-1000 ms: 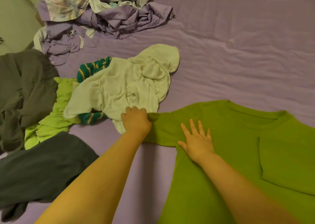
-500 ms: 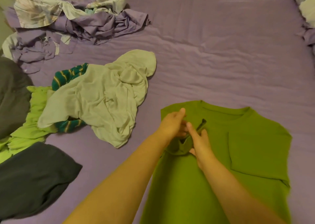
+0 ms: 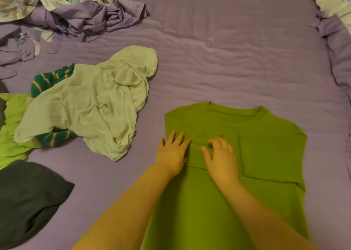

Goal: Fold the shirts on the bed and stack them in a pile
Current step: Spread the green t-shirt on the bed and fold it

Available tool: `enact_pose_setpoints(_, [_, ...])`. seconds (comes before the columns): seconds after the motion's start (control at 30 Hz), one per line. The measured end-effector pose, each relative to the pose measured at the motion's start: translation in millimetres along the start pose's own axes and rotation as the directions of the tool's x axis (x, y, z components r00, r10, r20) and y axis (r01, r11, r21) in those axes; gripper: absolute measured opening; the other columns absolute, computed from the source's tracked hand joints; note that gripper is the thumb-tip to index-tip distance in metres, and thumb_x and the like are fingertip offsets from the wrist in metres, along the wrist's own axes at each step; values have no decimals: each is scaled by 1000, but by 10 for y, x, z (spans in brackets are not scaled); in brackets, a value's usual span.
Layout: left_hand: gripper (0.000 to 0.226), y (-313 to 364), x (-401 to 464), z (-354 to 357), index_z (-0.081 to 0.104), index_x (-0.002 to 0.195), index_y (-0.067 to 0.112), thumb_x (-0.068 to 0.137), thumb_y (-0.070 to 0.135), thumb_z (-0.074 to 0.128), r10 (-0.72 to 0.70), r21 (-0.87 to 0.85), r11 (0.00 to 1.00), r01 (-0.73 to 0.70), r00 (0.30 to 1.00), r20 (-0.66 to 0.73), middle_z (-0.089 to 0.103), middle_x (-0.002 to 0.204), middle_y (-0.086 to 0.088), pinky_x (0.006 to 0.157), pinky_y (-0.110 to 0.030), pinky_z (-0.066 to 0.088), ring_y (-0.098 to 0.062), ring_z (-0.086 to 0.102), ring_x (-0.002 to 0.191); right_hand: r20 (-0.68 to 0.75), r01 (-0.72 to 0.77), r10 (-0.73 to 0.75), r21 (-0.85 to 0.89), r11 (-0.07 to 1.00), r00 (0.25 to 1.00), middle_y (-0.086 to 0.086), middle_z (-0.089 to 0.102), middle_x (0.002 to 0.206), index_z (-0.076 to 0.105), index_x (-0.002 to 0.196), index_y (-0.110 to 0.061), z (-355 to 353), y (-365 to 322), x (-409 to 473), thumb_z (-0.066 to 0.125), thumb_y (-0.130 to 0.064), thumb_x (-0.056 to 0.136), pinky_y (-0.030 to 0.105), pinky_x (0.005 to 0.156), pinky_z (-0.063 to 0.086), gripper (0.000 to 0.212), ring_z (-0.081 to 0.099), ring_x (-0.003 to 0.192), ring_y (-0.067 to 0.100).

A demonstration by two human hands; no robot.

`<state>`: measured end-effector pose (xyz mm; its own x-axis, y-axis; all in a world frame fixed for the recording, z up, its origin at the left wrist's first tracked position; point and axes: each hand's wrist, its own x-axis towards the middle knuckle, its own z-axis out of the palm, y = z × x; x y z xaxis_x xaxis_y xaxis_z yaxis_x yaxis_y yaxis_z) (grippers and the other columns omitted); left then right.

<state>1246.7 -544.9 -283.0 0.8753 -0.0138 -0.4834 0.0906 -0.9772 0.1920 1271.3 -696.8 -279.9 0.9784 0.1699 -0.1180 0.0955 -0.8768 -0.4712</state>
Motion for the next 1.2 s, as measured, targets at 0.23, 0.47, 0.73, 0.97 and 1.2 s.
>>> enact_pose_setpoints(0.23, [74,-83,-47,82,-11,149,31,95,55,34,-35,124,992,25,997,74,-18,157,4,112,-61,-3,-29,-17,144,55,170,-162,-398,901,985,15,62,120,63,117,-21,35,230,-152,75,-3,54,40,78,50,66,60,107,33])
enact_pose_setpoints(0.47, [66,284,-489,365,12,151,24,95,47,41,78,249,967,-46,990,-118,5,159,-10,111,-61,-1,-38,2,145,258,404,-317,-465,788,913,16,57,130,67,116,-23,-31,616,-690,87,-26,52,53,90,47,68,54,120,36])
enact_pose_setpoints(0.73, [75,856,-1522,1090,60,126,23,60,55,75,198,192,968,-165,965,-170,59,131,-5,94,-57,45,-29,55,121,261,402,-319,-384,831,911,15,58,129,66,117,-22,-177,900,-1695,85,-42,56,51,92,47,66,54,120,33])
enact_pose_setpoints(0.97, [74,1216,-2374,1471,66,116,23,52,57,80,225,143,966,-214,972,-68,66,121,-3,88,-45,53,-24,62,112,352,457,-345,-312,833,870,11,61,126,67,113,-26,-291,1242,-2676,86,-45,51,44,94,48,68,56,117,29])
enact_pose_setpoints(1.2, [73,1348,-3014,1832,64,104,27,39,52,85,259,60,964,-260,966,11,67,113,-5,77,-37,56,-25,66,102,454,507,-363,-249,825,814,10,66,117,73,101,-27,-400,1482,-3387,89,-50,37,42,80,55,70,65,105,28])
